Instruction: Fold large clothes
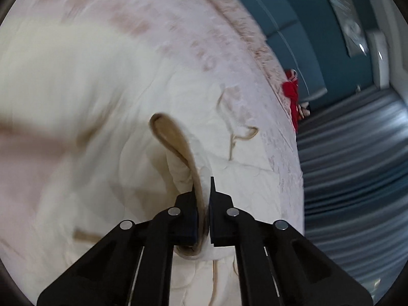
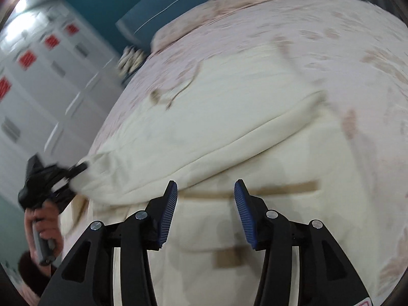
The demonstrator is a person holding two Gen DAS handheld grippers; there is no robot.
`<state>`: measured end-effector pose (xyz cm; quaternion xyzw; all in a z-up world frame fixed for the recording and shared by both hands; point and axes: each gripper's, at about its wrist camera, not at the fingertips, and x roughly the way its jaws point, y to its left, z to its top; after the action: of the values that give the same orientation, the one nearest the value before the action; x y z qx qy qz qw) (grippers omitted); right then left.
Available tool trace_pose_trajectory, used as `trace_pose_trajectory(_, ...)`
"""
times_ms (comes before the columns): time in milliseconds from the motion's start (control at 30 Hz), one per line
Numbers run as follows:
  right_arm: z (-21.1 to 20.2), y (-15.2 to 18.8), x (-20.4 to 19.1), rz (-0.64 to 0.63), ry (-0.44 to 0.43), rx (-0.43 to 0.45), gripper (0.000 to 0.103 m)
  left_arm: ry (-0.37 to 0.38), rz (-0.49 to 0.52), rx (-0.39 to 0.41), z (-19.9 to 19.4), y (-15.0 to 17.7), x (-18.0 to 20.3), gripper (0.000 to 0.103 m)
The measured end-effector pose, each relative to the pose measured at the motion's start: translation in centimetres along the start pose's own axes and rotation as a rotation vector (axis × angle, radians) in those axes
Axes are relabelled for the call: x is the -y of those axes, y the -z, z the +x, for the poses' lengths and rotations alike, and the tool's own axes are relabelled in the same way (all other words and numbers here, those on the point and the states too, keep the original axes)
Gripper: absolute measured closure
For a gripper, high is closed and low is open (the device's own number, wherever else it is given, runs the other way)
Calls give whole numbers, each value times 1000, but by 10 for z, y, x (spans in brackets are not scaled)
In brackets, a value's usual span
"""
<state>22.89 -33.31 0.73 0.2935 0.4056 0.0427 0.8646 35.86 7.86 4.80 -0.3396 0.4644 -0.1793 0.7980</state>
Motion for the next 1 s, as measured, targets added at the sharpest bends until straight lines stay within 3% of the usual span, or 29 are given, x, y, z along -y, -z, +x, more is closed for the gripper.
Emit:
trace_pose_trajectory(233, 21, -49, 43, 187, -34, 53, 54, -162, 265, 116, -19, -56, 45, 100)
trace_pose_trajectory(267, 24, -56, 46, 204, -39, 57, 60, -181, 289, 123, -16, -63, 47, 100)
trace_pose_trajectory(300, 28, -61, 49, 221, -48, 63, 76, -200, 308, 128, -12, -68, 48, 100)
trace_pose_trajectory(367, 29, -67, 52, 241, -45, 89, 94, -248, 337, 130, -5, -72, 41, 100)
trace_pose_trajectory(467, 2, -68, 47, 194, 0, 231, 103, -317, 369, 99, 19, -68, 23, 100)
trace_pose_trajectory(533, -5, -67, 55, 173, 138, 257, 103, -393, 399, 89, 37, -60, 12, 100)
trace_pose_trajectory(667, 3, -59, 83, 244, 155, 183, 103, -454, 367, 38, 67, -48, -25, 100)
trace_pose_trajectory(767, -5, -55, 58, 125, 174, 188, 102, -448, 313, 41, 71, -44, -44, 90)
trace_pose_trajectory(900, 5, -58, 11, -92, 205, 146, 102, -419, 189, 104, 42, -47, -50, 77)
trace_pose_trajectory(1000, 18, -58, -3, -164, 223, 112, 102, -376, 150, 221, -6, -41, -39, 65)
